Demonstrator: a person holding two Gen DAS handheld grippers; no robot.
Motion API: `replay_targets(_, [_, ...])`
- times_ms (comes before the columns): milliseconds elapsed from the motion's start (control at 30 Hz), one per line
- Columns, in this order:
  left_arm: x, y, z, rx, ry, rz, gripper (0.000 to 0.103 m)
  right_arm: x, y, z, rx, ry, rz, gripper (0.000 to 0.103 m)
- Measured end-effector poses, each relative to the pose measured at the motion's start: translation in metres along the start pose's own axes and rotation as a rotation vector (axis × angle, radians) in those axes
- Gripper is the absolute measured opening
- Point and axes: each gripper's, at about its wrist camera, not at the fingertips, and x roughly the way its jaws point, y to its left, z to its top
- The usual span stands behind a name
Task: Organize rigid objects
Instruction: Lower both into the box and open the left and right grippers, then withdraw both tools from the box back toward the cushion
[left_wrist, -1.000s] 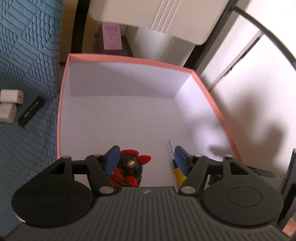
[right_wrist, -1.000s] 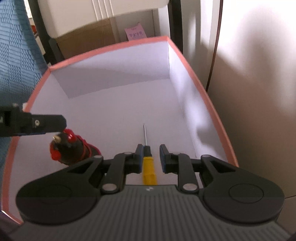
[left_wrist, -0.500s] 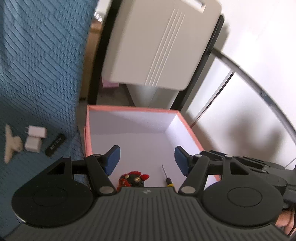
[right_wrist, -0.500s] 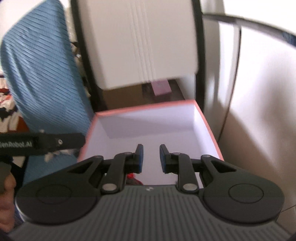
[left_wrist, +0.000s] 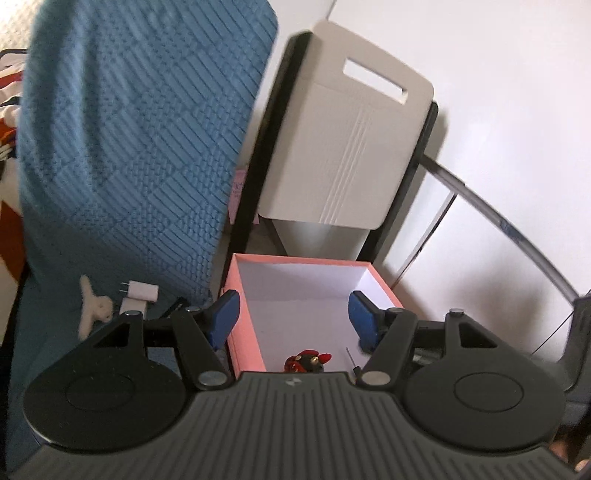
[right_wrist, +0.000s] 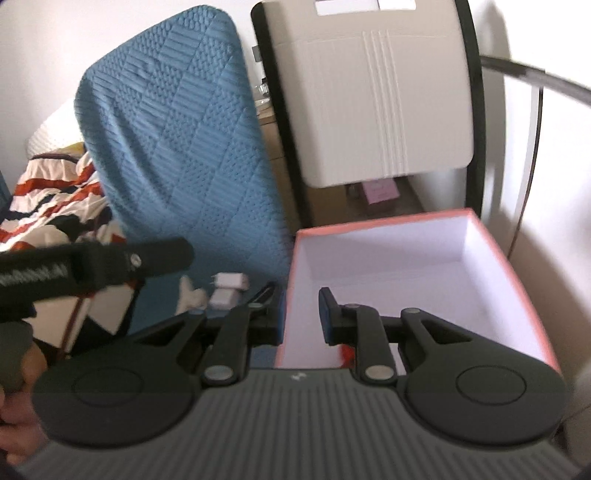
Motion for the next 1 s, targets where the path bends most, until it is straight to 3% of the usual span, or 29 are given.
replay_targets(267, [-0.041, 0.023, -0.020, -0.028, -0.018, 0.061, 0.070, -0.007, 0.026, -0.025, 0.011, 0.032, 0.017, 0.023])
replay_targets(1000, [-0.080, 0.079, -0.088, -0.106, 0.009, 0.142, 0.070, -0.026, 0.073, -0.098, -0.049, 0.119, 0.008, 0.023])
